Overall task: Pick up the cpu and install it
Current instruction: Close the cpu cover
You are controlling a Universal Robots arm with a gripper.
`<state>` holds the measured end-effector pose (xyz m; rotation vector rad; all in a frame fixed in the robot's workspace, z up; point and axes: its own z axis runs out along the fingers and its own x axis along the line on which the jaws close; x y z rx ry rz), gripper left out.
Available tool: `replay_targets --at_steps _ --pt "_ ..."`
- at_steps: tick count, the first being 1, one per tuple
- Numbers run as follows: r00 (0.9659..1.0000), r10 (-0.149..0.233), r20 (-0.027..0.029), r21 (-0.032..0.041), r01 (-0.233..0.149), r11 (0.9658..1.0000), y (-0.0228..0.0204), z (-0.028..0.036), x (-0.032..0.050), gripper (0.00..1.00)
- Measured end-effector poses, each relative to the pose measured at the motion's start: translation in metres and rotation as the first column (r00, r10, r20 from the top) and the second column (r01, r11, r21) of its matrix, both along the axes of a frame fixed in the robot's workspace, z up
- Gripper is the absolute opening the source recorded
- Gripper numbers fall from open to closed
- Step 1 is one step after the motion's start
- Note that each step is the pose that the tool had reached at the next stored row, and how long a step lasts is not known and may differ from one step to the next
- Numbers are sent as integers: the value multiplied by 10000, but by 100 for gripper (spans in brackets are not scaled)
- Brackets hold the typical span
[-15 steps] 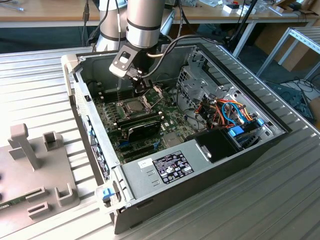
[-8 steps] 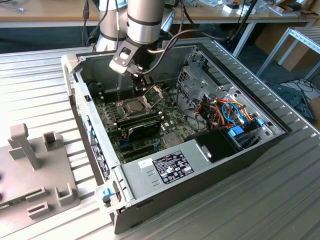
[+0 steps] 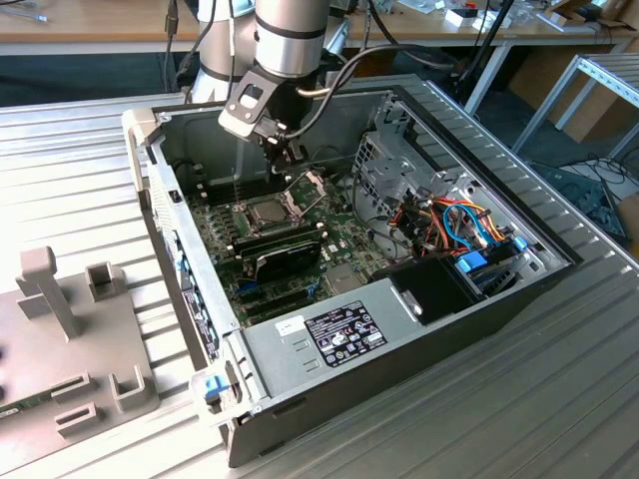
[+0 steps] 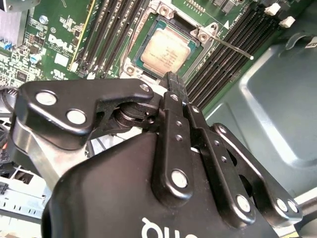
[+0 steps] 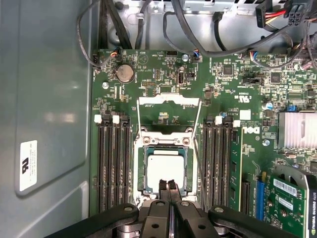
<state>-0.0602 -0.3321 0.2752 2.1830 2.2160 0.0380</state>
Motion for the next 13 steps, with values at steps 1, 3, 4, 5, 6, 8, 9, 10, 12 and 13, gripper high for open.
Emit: replay_targets --at_steps 1,3,4,5,6,8,9,10,12,13 --pt "10000 0 0 0 0 10000 0 9 0 11" --pt "10000 0 2 3 0 10000 0 9 0 11" --pt "10000 -1 1 0 1 10000 0 11 0 11" --pt "10000 0 0 0 0 10000 0 12 0 11" --pt "10000 0 1 0 0 10000 0 12 0 11" --pt "10000 0 0 0 0 10000 0 13 0 11" --pt "10000 0 1 1 0 10000 0 12 0 11" --pt "10000 0 0 0 0 10000 0 13 0 11" --pt "10000 0 0 -1 0 10000 0 13 2 11" --pt "10000 1 0 -1 -1 10000 0 13 4 11"
